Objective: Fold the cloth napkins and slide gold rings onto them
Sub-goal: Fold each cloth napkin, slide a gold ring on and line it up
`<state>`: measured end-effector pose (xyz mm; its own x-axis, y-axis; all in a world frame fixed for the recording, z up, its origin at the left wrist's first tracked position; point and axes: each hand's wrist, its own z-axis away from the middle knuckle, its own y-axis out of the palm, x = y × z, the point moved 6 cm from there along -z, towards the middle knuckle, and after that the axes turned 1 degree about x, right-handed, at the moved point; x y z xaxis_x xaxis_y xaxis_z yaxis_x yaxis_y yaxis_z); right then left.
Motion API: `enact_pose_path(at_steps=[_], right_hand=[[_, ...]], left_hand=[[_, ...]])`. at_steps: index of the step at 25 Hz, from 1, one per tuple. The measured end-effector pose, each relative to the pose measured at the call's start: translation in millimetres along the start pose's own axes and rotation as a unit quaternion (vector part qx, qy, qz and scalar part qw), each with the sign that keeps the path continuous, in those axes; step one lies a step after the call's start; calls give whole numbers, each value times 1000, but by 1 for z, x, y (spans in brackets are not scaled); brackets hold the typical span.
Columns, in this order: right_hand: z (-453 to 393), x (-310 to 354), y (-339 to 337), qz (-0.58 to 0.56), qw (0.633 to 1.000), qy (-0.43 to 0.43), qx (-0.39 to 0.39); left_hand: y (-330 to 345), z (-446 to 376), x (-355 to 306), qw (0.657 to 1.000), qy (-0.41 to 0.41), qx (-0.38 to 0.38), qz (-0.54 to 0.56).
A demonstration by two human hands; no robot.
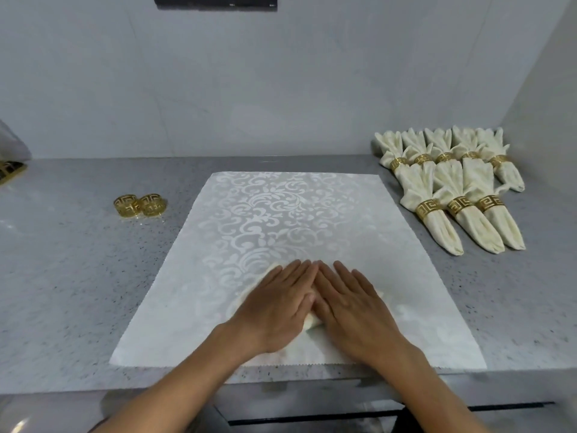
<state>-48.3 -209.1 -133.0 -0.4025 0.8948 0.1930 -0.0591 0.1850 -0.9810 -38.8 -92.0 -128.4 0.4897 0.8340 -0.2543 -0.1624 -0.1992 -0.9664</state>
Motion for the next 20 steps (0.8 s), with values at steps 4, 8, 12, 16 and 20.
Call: enact_pose_path(at_steps=[4,8,12,16,20], right_hand=[[10,-22,3,13,998,58,14],[24,-24,-15,59,996,24,-63],[31,-3,-20,-4,989,-109,-103],[29,-7,-23,-34,989,-74,-123],[26,-10,-22,-15,985,-74,-157]], left_hand=[[11,2,13,998,26,-12,-47],[10,1,12,998,29,-22,-48],[9,1,12,999,29,-18,-38],[-1,17,9,997,72,26,12],[-15,43,11,990,80,-112,-8]])
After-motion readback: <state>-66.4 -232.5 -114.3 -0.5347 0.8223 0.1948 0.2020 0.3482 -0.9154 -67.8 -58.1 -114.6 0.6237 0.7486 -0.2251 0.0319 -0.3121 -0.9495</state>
